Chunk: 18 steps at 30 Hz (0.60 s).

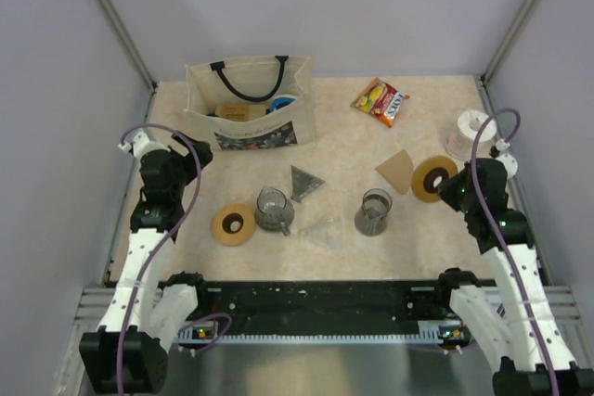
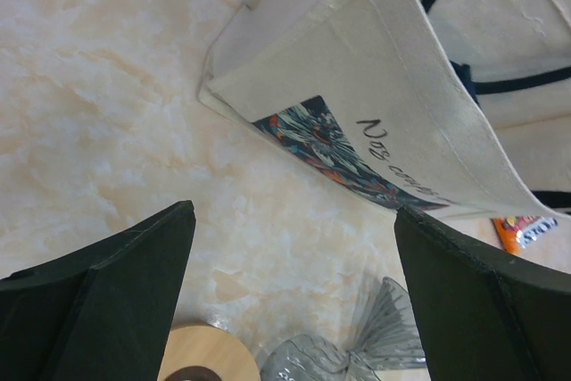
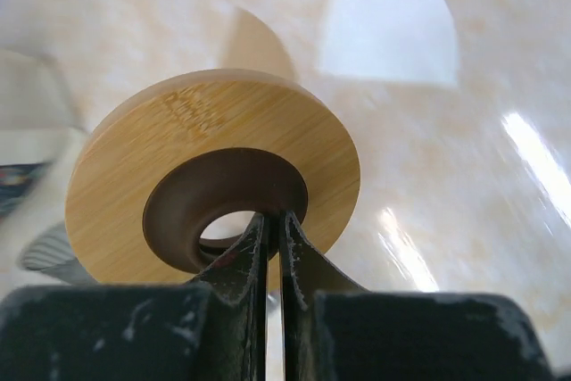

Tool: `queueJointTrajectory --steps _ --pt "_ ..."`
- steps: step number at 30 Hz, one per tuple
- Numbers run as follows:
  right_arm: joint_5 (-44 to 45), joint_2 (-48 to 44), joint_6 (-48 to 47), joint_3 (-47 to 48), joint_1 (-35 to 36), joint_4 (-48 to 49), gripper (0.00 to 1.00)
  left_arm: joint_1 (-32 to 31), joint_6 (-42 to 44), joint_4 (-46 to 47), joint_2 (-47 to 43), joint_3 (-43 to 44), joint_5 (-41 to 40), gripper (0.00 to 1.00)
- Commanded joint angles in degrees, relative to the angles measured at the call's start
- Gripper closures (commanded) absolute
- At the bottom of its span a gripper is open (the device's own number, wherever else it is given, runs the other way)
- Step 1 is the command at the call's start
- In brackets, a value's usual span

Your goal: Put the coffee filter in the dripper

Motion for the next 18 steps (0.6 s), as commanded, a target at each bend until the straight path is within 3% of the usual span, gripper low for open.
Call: queueJointTrajectory --steps 1,6,8,12,14,18 --pt "-10.9 -8.5 -13.9 -2.6 -0.2 30.9 1.0 0.1 -0.7 3.1 -1.8 2.5 11.7 0.01" --pt "-32.8 -6.3 -13.9 -13.1 0.3 73.7 1.0 -0.7 -5.9 11.5 0.0 3.8 30.3 0.01" --pt "-38.5 -1.6 -10.4 -13.0 1.5 85.4 1.0 -3.4 -7.9 16.8 0.7 3.9 35.9 0.01" --pt "-51.6 9.5 -2.3 -7.3 9.1 102.8 1.0 -11.0 -12.0 28.4 4.5 5.0 44.9 0.01" --pt "-56.4 13.4 0.8 -4.5 13.5 108.6 1.0 -14.9 -12.8 33.0 7.5 6.2 48.4 0.06" --pt "-65.1 21.8 19.6 0.3 16.6 121.5 1.0 -18.3 -18.4 51.3 10.8 3.2 56.1 0.11"
